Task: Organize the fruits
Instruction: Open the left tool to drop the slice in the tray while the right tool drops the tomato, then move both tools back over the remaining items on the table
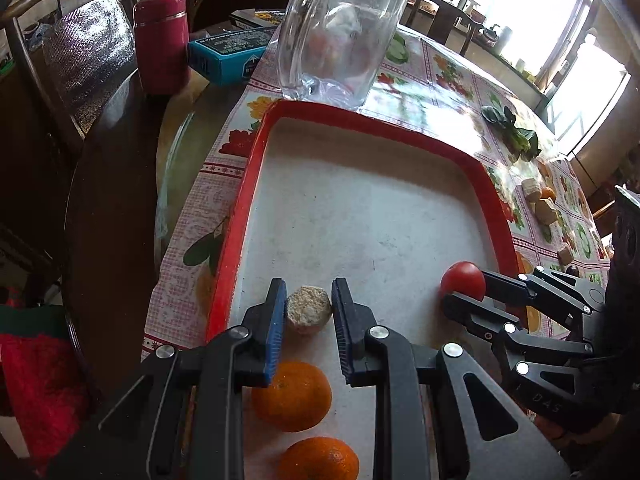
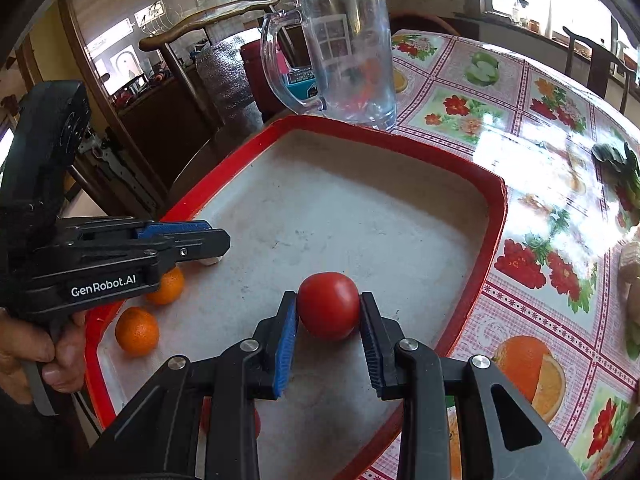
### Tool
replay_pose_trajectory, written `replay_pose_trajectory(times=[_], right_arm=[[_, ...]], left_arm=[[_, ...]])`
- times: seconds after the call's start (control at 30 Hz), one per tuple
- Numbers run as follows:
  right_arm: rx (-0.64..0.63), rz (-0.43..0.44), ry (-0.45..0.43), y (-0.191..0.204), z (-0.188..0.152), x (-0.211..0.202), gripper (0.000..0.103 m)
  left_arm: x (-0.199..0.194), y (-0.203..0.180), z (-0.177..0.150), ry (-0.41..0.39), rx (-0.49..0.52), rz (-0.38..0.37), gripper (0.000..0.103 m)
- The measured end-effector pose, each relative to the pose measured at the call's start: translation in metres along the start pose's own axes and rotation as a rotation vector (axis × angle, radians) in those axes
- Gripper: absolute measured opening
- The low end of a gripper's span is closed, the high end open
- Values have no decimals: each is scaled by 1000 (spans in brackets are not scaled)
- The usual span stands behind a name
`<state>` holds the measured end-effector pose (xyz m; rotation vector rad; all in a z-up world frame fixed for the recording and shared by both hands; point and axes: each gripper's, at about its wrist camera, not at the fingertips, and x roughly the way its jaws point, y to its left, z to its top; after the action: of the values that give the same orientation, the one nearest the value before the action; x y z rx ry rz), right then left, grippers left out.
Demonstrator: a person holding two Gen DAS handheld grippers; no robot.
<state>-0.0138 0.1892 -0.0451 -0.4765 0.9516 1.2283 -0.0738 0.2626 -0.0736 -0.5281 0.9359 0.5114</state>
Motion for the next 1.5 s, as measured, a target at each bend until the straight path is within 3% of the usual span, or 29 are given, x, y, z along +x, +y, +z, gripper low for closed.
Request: replay_pose_trajectory(times=[0.13,0.2,0.27,0.6,1.17,1.5], right_arm=[[4,9,-3,0,1,-1,33],[6,6,-12,-1,0,-6,36],[9,8,-25,-2,-1,-13,37],[77,-21,-133,-28,-19,-75,37],[291,-199,-182,-135,-97,-150,37],[376,-276,-170,-188,-124,-159,37]], left_arm=[[1,-4,1,6,21,28,21],[0,-6,-1,5,23,52,27],[-3,-4,-2,-5,7,61,40],[-27,-15,-6,-69,-6,25,40],[-32,-129,-3,-87,170,-102,40],[-10,-198,2,-56,238,-191,40]])
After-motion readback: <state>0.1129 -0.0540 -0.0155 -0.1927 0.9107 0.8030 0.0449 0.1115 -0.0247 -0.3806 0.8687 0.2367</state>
